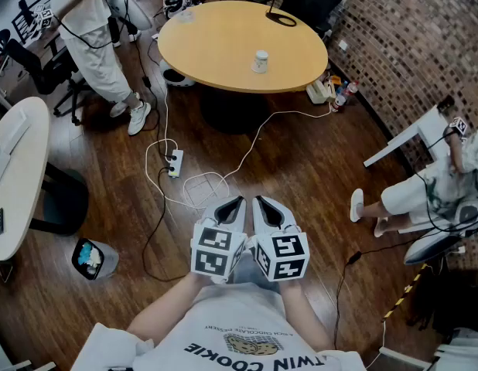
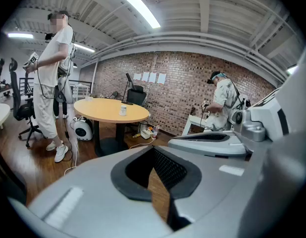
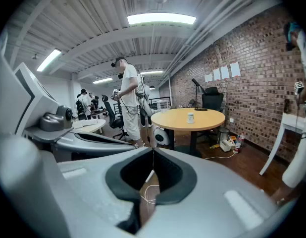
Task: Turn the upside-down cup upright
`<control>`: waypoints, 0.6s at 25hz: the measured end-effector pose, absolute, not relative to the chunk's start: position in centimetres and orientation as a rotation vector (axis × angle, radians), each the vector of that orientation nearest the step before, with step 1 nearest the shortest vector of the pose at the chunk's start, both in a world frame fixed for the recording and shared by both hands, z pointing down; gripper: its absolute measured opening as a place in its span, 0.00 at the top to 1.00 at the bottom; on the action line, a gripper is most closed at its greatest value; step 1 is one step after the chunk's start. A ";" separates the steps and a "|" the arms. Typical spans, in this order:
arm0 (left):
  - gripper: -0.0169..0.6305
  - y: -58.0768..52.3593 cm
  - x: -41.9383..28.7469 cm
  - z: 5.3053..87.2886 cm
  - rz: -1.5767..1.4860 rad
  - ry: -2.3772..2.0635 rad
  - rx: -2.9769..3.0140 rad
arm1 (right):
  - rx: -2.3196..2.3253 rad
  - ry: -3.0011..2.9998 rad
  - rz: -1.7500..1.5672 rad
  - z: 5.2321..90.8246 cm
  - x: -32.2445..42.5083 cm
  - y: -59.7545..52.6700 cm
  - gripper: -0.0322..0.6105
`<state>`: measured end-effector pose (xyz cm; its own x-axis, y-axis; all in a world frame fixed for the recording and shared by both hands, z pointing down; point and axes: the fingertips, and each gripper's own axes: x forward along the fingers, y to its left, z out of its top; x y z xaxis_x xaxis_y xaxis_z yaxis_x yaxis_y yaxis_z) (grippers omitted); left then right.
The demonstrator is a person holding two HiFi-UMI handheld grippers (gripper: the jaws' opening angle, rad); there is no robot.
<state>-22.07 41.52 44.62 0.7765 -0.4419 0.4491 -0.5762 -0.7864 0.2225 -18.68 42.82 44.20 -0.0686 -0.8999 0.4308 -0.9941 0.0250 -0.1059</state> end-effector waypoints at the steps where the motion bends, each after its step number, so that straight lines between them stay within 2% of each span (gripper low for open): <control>1: 0.97 40.9 -21.5 44.7 0.539 -0.777 2.623 | 1.957 -2.059 0.557 44.3 -18.2 42.1 0.94; 15: 0.97 28.7 -10.3 46.3 0.606 -0.812 2.610 | 1.940 -2.091 0.587 45.7 -6.8 29.7 0.94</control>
